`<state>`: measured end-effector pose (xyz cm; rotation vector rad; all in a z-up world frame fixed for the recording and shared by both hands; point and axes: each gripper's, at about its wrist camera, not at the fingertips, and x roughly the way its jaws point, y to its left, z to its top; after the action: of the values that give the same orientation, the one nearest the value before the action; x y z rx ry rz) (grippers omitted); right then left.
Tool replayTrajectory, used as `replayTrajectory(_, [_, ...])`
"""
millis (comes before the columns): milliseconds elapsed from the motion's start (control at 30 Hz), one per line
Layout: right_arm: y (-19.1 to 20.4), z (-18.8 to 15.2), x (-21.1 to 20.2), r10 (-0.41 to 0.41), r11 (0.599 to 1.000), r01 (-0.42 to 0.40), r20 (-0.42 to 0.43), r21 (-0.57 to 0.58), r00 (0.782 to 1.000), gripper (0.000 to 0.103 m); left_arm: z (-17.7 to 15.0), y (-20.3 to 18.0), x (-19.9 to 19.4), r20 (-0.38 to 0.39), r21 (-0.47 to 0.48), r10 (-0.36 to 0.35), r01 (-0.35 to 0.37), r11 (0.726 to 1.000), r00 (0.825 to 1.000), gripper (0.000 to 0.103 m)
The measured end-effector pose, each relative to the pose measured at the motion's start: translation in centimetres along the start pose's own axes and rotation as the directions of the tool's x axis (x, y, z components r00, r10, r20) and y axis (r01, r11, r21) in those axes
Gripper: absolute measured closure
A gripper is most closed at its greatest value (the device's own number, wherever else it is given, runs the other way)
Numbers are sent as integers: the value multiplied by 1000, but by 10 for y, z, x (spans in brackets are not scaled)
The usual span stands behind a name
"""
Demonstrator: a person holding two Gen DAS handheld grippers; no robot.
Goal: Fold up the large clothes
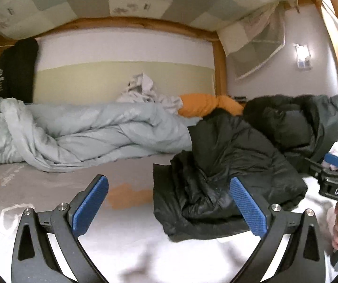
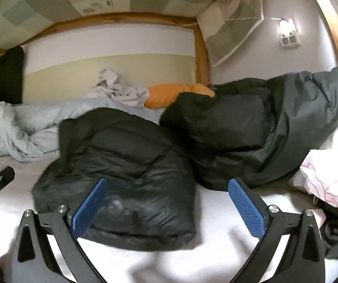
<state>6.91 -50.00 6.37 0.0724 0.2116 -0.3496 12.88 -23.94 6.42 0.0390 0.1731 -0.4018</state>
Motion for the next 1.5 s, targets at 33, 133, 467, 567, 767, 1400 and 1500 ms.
replayTrajectory(33, [0, -2, -4, 10, 1000, -10, 9, 6, 1000, 0, -2, 0, -6, 11, -5, 19, -19, 1000, 1000, 0])
replayTrajectory(133, [1, -15, -19, 38, 999, -38, 24, 10, 999, 0, -18, -1, -19, 35, -7, 58, -58, 998, 998, 0])
replayTrajectory(467, [12, -22, -18, 29, 999, -28, 24, -42, 999, 0, -20, 3, -19, 30, -15, 96, -95, 995, 995, 0])
replayTrajectory(567, [14, -22, -21, 29, 998, -27, 40, -56, 999, 0, -20, -2, -23, 51, 7, 102, -102, 995, 994, 0])
replayTrajectory(767, [19, -23, -24, 22, 997, -19, 49, -79, 999, 0, -20, -5, -23, 52, 19, 104, -105, 994, 993, 0])
replayTrajectory(1400, [17, -23, -22, 13, 998, -11, 34, -60, 999, 0, -21, -7, -21, 48, 4, 99, -99, 995, 994, 0])
replayTrajectory(1500, [15, -22, -21, 14, 999, -12, 30, -53, 999, 0, -21, -7, -21, 46, 3, 98, -98, 995, 994, 0])
